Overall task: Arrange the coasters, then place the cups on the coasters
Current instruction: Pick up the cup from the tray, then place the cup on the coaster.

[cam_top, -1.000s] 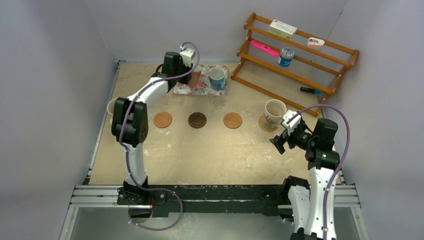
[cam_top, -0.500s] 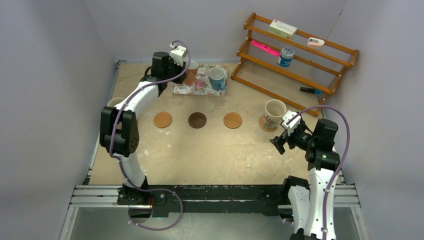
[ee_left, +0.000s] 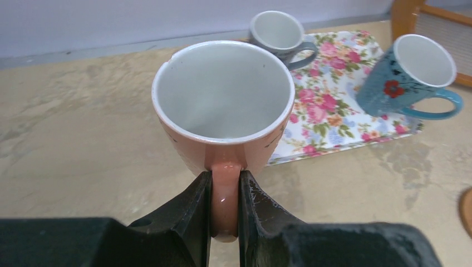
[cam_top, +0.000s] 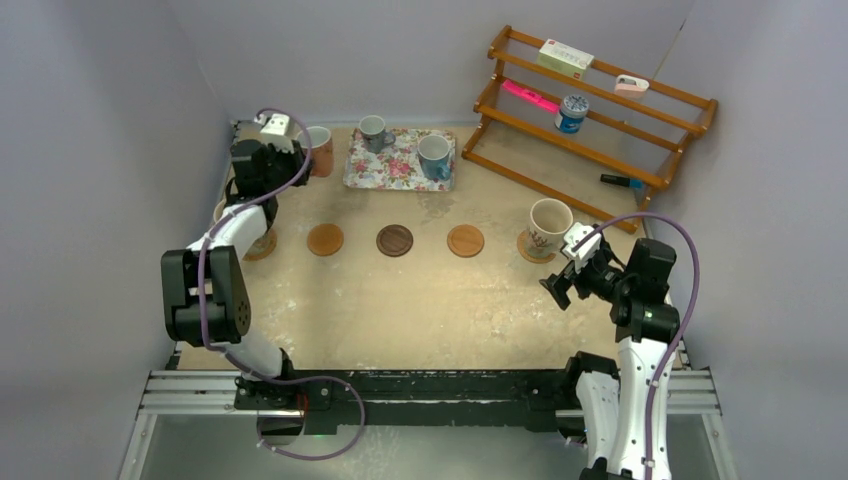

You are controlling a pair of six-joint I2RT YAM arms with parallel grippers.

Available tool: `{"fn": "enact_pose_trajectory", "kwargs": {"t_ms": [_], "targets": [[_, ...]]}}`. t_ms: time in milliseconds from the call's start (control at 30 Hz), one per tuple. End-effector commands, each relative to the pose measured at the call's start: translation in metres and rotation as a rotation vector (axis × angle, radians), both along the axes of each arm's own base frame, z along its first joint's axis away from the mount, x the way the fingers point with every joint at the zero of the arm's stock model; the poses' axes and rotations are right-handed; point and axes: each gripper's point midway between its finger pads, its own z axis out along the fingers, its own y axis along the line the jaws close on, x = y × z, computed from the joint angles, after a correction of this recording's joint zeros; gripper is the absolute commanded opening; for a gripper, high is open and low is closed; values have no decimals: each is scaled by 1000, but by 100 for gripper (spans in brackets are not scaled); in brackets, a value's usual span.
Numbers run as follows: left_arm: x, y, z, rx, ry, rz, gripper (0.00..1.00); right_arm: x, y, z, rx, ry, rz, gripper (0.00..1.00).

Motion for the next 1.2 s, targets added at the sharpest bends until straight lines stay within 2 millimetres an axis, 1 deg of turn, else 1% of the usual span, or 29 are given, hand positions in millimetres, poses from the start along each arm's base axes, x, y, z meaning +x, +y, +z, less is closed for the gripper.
{"fn": "enact_pose_trajectory", "kwargs": {"t_ms": [0,167,233,367,500,567,733,767,833,900,967,1000,1067,1167], "targets": [[4,21,60,-28,-259,24,0,-5,6,-2,17,7,39,99],[7,42,24,-41,-197,58,0,-7,7,-3,14,8,46,99],[8,51,19,-49,-195,69,0,-7,7,-3,14,8,47,99],[10,59,10,-15,-199,78,0,-7,7,-2,14,6,48,99],[12,61,-6,6,-168,77,0,-6,7,-2,14,8,47,99],[11,61,-11,9,-154,73,0,-6,6,-2,14,10,45,99],[8,63,-18,16,-132,69,0,-5,6,-4,14,13,46,99],[9,64,-16,12,-130,59,0,-5,6,-4,12,12,47,99],[15,64,-11,-8,-126,19,0,-4,6,-5,9,13,47,99],[19,57,-5,-49,-116,-88,0,-5,6,-4,8,15,49,99],[20,49,-6,-89,-69,-218,0,-5,6,-5,9,20,51,99],[21,48,-8,-97,-38,-267,0,-5,6,-5,10,22,52,99],[18,48,-9,-68,12,-363,0,-5,6,-7,10,28,56,99],[0,54,-9,-22,37,-440,0,-6,7,-8,9,31,61,99]]}}
